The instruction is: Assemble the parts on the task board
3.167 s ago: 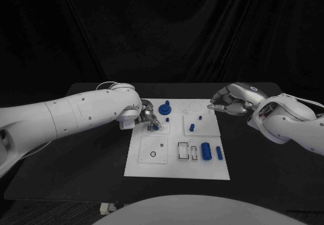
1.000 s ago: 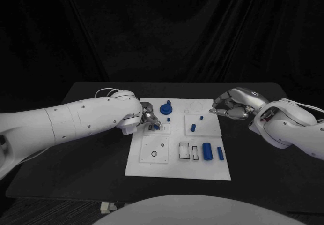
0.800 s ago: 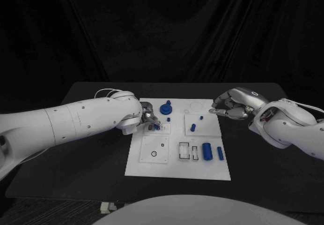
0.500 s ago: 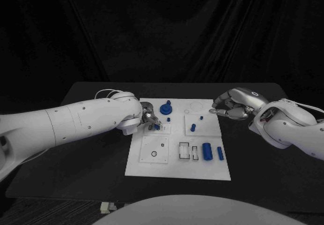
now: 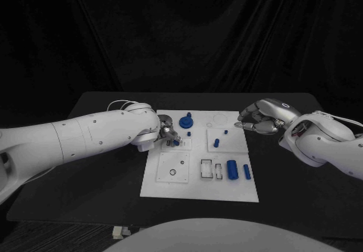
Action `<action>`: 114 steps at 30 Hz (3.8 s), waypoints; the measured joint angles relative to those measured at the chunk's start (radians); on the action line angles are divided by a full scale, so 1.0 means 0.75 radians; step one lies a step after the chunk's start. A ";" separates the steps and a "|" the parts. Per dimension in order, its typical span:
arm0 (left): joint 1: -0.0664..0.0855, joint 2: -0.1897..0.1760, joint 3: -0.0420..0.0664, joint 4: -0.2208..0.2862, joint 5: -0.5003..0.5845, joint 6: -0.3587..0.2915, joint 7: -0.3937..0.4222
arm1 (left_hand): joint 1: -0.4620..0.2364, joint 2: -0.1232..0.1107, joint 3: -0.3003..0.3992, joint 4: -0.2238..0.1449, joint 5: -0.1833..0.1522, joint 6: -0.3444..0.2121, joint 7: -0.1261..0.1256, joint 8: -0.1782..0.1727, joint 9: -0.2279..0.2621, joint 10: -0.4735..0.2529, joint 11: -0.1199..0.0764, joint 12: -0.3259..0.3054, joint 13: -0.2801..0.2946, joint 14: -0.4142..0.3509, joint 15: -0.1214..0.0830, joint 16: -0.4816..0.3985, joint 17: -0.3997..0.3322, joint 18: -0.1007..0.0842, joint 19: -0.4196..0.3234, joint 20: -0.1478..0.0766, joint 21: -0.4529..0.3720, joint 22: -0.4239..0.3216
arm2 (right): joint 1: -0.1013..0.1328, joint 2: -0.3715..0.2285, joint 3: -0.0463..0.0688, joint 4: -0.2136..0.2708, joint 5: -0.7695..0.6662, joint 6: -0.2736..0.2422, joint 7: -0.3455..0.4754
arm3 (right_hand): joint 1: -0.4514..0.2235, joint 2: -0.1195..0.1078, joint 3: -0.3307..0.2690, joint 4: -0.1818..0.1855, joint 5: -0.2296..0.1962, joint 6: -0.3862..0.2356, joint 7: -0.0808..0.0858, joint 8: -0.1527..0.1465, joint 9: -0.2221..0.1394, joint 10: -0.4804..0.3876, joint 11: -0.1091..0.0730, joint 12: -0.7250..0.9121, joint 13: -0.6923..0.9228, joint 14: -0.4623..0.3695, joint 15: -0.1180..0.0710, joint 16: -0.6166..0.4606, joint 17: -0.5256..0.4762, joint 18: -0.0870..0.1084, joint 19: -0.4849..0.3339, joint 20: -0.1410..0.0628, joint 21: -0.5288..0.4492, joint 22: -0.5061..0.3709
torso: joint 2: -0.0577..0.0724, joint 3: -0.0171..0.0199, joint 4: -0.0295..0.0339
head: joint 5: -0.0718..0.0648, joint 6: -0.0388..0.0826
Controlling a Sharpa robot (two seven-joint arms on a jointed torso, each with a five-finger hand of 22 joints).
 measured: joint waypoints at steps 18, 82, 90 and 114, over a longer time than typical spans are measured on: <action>-0.003 0.007 0.002 -0.012 0.000 0.023 -0.001 | -0.008 -0.008 0.000 0.000 -0.006 0.000 0.000 -0.005 0.001 0.000 0.000 0.000 0.000 0.000 0.000 0.000 0.000 0.000 -0.003 -0.003 -0.005 0.000 | -0.002 0.002 0.000 -0.002 0.000 0.004 -0.006 | 0.002 0.002 0.000 0.000 0.000 0.000 0.000 -0.005 0.001 0.004 0.004 0.000 0.000 0.000 0.000 0.000 0.000 0.000 -0.004 0.004 0.000 0.000 | 0.000 0.0005 -0.0003 | 0.005 0.000; 0.036 -0.112 -0.004 0.086 -0.004 -0.006 -0.023 | -0.131 0.029 -0.500 0.300 -0.530 0.038 -0.001 -0.103 -0.029 0.002 0.003 0.000 0.000 0.000 0.000 0.000 0.001 0.011 -0.003 0.003 -0.041 0.000 | -0.005 -0.004 0.000 -0.006 0.000 0.007 -0.010 | 0.011 -0.001 -0.004 -0.004 0.011 0.000 0.000 -0.005 0.003 0.005 0.005 0.000 0.000 0.003 0.003 0.000 0.001 0.000 -0.005 0.005 -0.005 0.000 | -0.002 -0.0004 -0.0005 | 0.006 0.000; 0.107 -0.147 -0.004 0.118 -0.004 -0.018 -0.008 | -0.040 0.053 -0.533 0.289 -0.501 0.051 -0.013 -0.065 0.013 -0.002 -0.002 0.000 0.000 0.005 -0.005 0.000 0.001 0.011 0.012 -0.002 -0.020 0.001 | -0.005 -0.009 0.000 -0.005 0.000 0.006 -0.010 | 0.011 -0.001 -0.004 -0.004 0.011 0.000 0.000 -0.005 0.003 0.005 0.005 0.000 0.000 0.004 0.004 0.000 0.001 0.000 -0.005 0.005 -0.005 0.000 | -0.001 0.0000 -0.0012 | 0.005 0.000; 0.163 0.021 -0.004 -0.283 -0.006 0.161 0.029 | 0.025 0.080 -0.680 0.319 -0.522 -0.078 -0.019 0.140 0.289 -0.002 -0.002 0.000 0.000 0.000 -0.010 0.000 0.000 0.011 0.017 -0.007 -0.003 0.001 | -0.006 -0.006 0.000 0.009 0.000 -0.003 -0.006 | 0.011 -0.001 -0.008 0.000 0.016 0.000 0.000 -0.005 0.007 0.005 0.005 0.000 0.000 0.004 0.003 0.000 0.000 0.000 0.000 0.010 0.039 0.000 | 0.002 0.0001 -0.0008 | 0.010 0.000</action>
